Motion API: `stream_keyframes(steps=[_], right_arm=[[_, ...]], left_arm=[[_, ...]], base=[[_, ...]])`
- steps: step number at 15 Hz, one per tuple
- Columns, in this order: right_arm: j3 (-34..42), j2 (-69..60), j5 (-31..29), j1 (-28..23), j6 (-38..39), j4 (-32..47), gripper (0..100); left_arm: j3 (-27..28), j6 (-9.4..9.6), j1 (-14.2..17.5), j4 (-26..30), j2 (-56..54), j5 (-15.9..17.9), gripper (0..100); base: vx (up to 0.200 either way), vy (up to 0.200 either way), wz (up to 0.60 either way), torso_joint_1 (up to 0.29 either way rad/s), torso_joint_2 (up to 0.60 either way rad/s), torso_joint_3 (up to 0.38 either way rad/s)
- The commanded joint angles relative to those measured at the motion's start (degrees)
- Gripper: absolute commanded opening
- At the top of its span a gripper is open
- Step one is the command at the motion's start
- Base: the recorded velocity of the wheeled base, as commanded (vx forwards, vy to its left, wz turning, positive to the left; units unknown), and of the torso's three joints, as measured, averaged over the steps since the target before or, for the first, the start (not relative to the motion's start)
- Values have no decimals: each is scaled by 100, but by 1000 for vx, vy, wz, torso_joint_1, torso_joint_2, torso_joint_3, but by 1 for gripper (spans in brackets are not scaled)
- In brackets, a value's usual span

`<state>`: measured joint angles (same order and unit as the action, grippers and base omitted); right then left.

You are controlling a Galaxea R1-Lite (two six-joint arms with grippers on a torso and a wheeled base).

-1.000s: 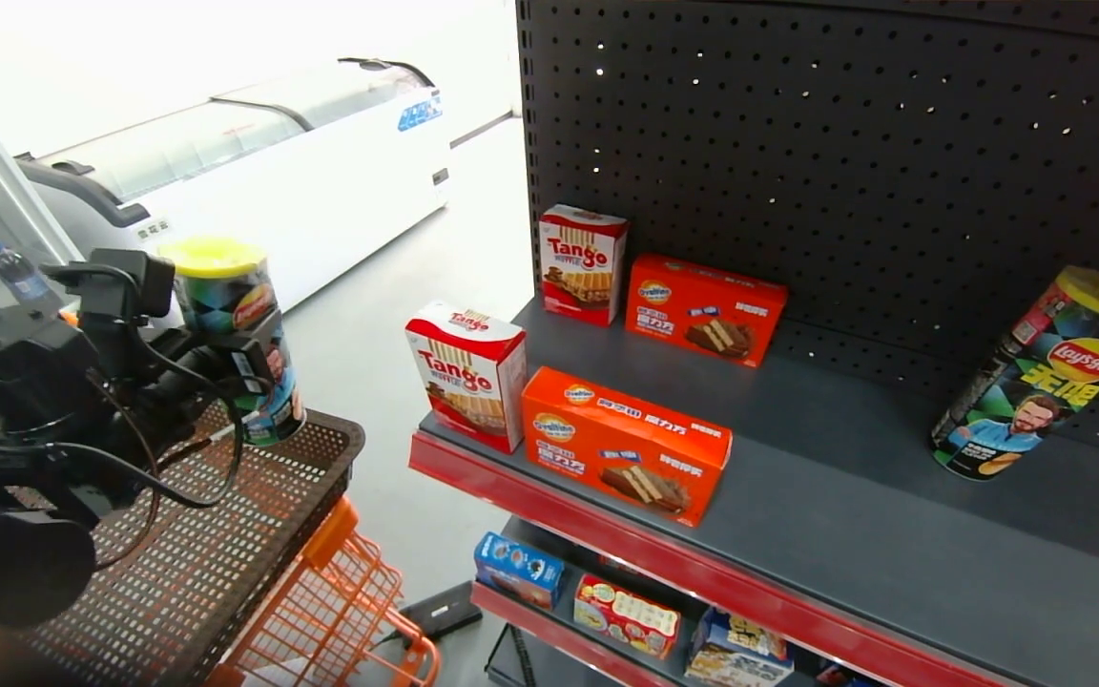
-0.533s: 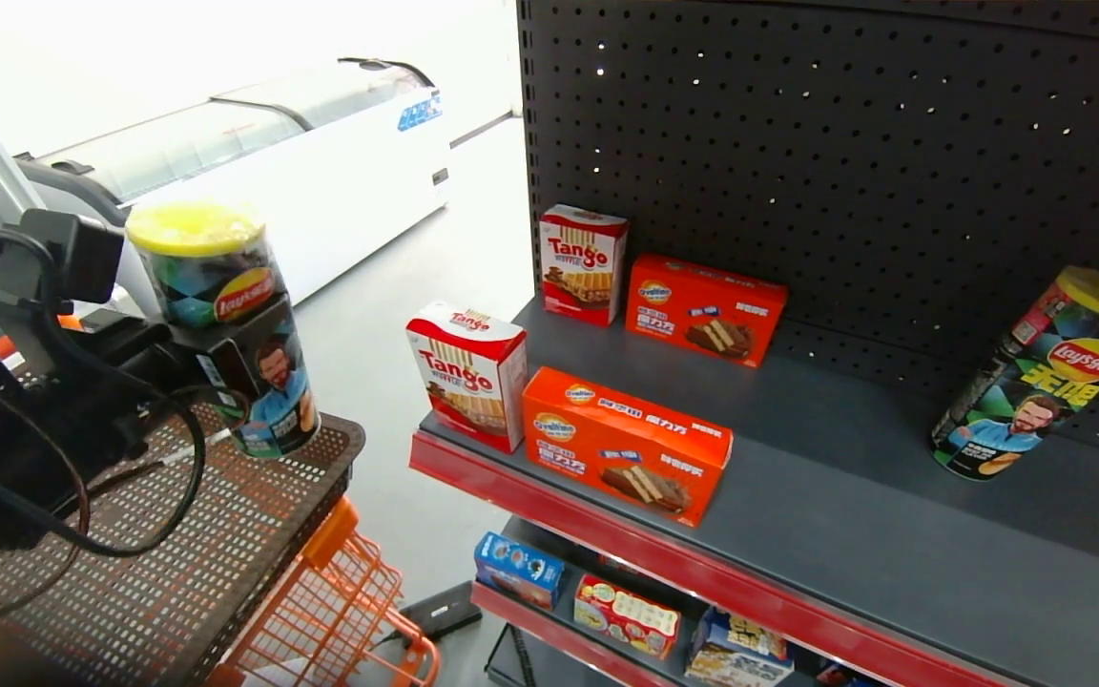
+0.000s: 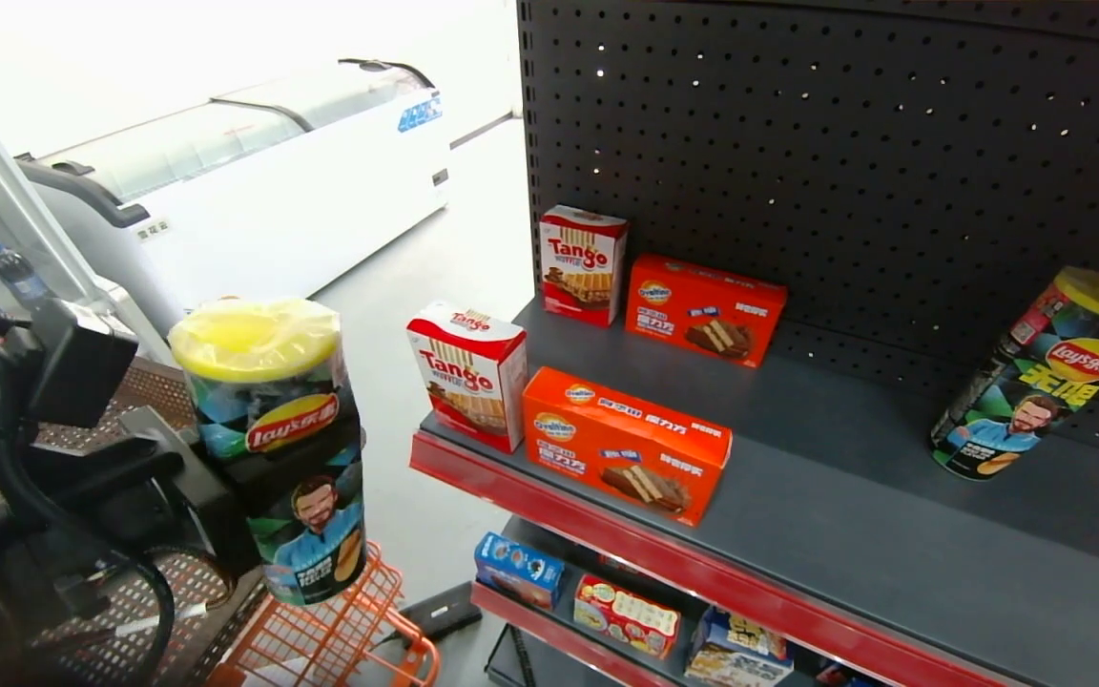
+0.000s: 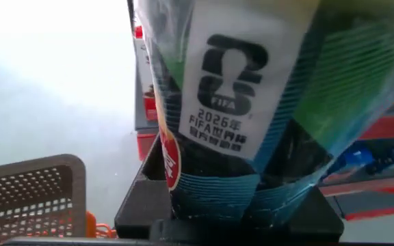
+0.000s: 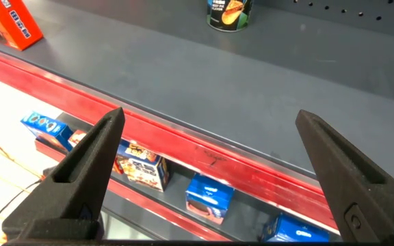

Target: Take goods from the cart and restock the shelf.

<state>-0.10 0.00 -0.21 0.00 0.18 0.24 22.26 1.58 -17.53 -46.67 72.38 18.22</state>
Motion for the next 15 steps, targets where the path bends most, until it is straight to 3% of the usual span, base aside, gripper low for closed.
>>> stream_keyframes(steps=[1,5,8,10,15], right_arm=[[1,0,3,0,-1,2,100],[1,0,-6,0,-1,-7,100],[1,0,12,0,-9,2,100],[1,0,12,9,-1,2,100],[1,0,21,0,-9,2,100]], left_arm=[[-161,9,-251,-18,-145,102,0],[-46,17,-392,-27,-83,647,0],[-38,-9,-567,-27,-48,779,0],[261,-9,-638,-44,145,1166,0],[490,-9,-849,-203,400,1254,0]], base=[[0,0,0,0,0,0],[0,0,0,0,0,0],[0,0,0,0,0,0],[0,0,0,0,0,0],[0,0,0,0,0,0]])
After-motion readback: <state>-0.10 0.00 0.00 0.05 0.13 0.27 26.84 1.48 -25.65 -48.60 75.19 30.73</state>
